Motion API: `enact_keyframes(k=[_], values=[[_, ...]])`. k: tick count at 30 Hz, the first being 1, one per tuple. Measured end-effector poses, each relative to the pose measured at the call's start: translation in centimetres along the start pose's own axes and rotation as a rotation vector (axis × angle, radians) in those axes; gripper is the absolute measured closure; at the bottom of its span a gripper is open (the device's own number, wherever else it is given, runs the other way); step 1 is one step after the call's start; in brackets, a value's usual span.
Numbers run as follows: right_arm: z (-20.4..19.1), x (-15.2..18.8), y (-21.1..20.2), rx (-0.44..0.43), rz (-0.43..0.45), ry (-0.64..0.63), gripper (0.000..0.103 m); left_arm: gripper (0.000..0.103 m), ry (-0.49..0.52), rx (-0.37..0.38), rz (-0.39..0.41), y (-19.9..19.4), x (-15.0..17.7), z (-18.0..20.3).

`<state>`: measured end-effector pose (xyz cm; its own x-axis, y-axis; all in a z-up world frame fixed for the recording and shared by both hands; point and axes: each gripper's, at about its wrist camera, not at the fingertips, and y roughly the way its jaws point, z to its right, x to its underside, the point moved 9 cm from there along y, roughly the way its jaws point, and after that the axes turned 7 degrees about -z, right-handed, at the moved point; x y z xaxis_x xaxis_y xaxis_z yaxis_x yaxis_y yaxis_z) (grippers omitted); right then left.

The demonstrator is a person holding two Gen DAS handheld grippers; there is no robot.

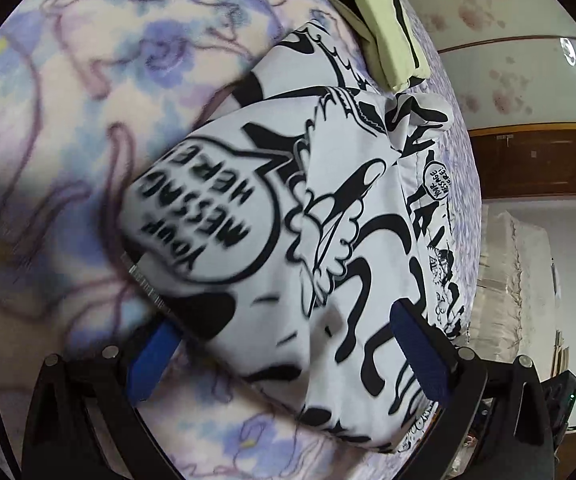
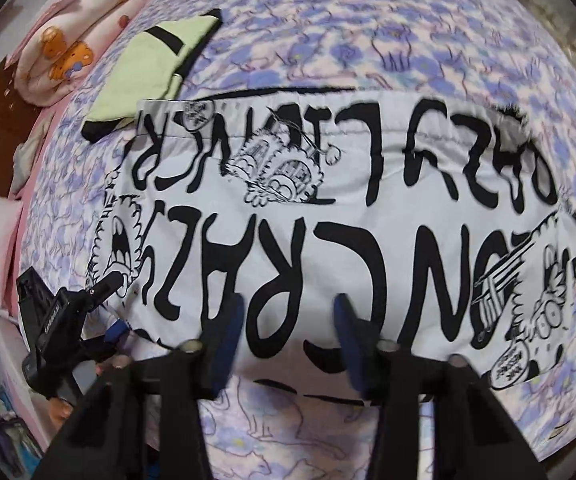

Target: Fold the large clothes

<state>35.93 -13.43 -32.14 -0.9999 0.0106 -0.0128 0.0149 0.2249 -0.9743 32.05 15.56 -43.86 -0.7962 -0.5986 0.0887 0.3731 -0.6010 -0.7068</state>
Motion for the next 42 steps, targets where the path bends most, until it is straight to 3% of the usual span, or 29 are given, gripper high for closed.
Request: enact_keyframes(k=[2, 10, 14, 19, 20, 22, 25, 29, 33, 42], values=[[0.6, -0.3, 0.7, 0.007, -0.01, 0.018, 0.086, 0.003, 0.002, -0.001, 0.019, 0.5, -0.7, 0.3], [1.9, -1.5, 3.1, -0.017, -0.063, 0.065, 0.103, 0.003, -0.053, -0.011, 0.131, 1.0, -2.1, 0.4], [1.8, -2.3, 4.6, 0.015, -0.093, 0.039, 0.103, 0.003, -0.059, -0.046, 0.172, 1.4, -2.5, 0.7], [3.1, -3.0, 7.0, -0.034, -0.14, 0.144, 0.103, 0.004, -0.134, -0.019, 0.214, 1.3, -3.2, 0.5], [3.3, -3.0, 7.4, -0.041, -0.143, 0.16, 0.103, 0.007, -0.154, -0.016, 0.223, 1.2, -3.3, 0.4], [3.4, -3.2, 8.2, -0.036, -0.145, 0.16, 0.103, 0.022, -0.195, -0.04, 0.234, 0.9, -3.4, -0.1], [3.6, -3.3, 9.0, -0.041, -0.139, 0.15, 0.103, 0.032, -0.242, -0.058, 0.244, 0.8, -3.4, -0.3], [4.5, -3.7, 10.0, -0.132, -0.138, 0.201, 0.103, 0.044, -0.231, -0.062, 0.232, 0.7, -3.3, -0.2], [5.1, -3.7, 10.2, -0.161, -0.137, 0.221, 0.103, 0.052, -0.269, -0.012, 0.222, 0.3, -3.1, -1.3], [4.8, -3.1, 9.9, -0.158, -0.097, 0.209, 0.103, 0.053, -0.293, 0.061, 0.126, 1.3, -1.2, -1.7]])
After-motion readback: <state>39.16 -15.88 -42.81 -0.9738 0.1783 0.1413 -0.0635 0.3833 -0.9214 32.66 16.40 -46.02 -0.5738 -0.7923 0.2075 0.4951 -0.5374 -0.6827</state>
